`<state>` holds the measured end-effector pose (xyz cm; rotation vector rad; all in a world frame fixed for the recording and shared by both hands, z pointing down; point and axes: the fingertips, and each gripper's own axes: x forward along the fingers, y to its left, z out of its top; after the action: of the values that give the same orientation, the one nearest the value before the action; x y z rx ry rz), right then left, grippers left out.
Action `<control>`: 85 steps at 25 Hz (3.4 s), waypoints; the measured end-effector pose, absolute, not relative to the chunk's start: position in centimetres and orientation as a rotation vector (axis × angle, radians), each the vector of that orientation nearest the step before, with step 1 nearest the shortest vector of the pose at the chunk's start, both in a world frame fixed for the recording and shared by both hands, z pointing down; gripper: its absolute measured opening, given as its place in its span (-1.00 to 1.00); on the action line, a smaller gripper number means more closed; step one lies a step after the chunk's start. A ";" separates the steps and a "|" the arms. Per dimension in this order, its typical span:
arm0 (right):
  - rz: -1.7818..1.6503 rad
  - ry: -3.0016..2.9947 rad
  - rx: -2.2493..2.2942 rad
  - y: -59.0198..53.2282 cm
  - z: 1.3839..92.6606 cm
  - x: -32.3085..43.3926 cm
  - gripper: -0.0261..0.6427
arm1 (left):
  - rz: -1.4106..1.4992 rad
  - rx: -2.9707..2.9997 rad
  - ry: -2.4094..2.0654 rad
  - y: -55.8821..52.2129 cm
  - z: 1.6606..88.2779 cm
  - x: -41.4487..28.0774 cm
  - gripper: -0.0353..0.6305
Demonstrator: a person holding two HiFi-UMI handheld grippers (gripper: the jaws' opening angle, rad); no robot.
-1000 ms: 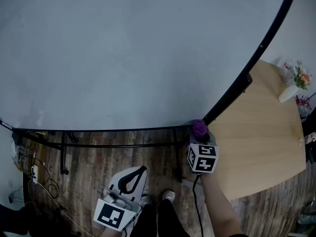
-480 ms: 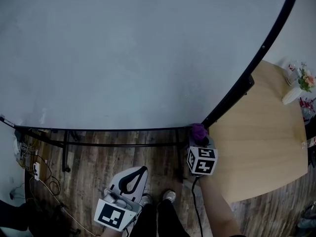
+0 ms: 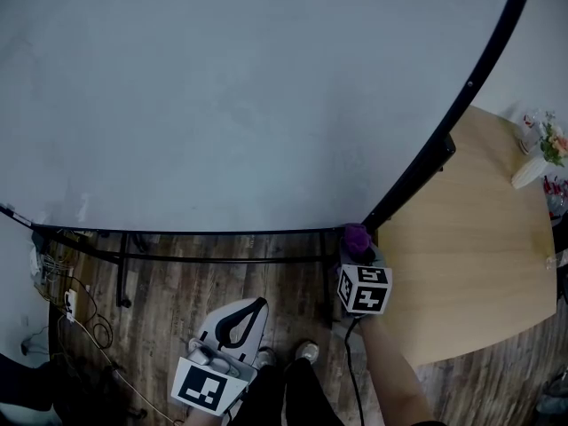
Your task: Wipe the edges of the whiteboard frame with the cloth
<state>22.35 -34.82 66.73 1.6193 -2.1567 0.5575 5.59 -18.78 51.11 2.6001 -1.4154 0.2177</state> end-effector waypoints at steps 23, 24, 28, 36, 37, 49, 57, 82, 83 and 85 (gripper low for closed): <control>0.385 -2.359 1.715 -23.7 53.0 20.7 -0.61 | 0.086 2.813 -1.367 -15.8 44.0 4.4 -0.84; 0.371 -2.362 1.718 -23.1 52.4 20.5 -0.61 | 0.078 2.825 -1.358 -15.5 43.6 4.3 -0.84; 0.302 -2.367 1.726 -20.5 50.0 19.8 -0.61 | 0.048 2.865 -1.326 -14.6 42.1 4.1 -0.84; 0.211 -2.385 1.747 -16.3 45.6 19.0 -0.60 | -0.023 2.925 -1.248 -13.1 39.7 3.8 -0.84; 0.198 -2.393 1.752 -15.8 45.0 18.9 -0.60 | -0.031 2.932 -1.241 -12.9 39.4 3.8 -0.84; 0.123 -2.493 1.818 -11.1 39.1 17.9 -0.60 | -0.097 3.011 -1.193 -11.3 36.4 3.2 -0.84; 0.080 -2.521 1.858 -8.6 37.3 17.7 -0.60 | -0.134 3.047 -1.149 -10.3 35.4 3.2 -0.84; -0.002 -2.557 1.865 -5.2 36.1 16.3 -0.60 | -0.186 3.088 -1.096 -8.5 34.8 3.2 -0.84; -0.001 -2.558 1.865 -5.2 36.1 16.2 -0.60 | -0.184 3.090 -1.093 -8.5 34.8 3.2 -0.84; 0.004 -2.562 1.864 -5.2 36.3 16.0 -0.60 | -0.184 3.093 -1.091 -8.4 34.9 3.1 -0.84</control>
<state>16.01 -5.20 36.32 1.8638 -2.5621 0.0037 3.07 -8.40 34.89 3.0933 -1.0913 -0.1836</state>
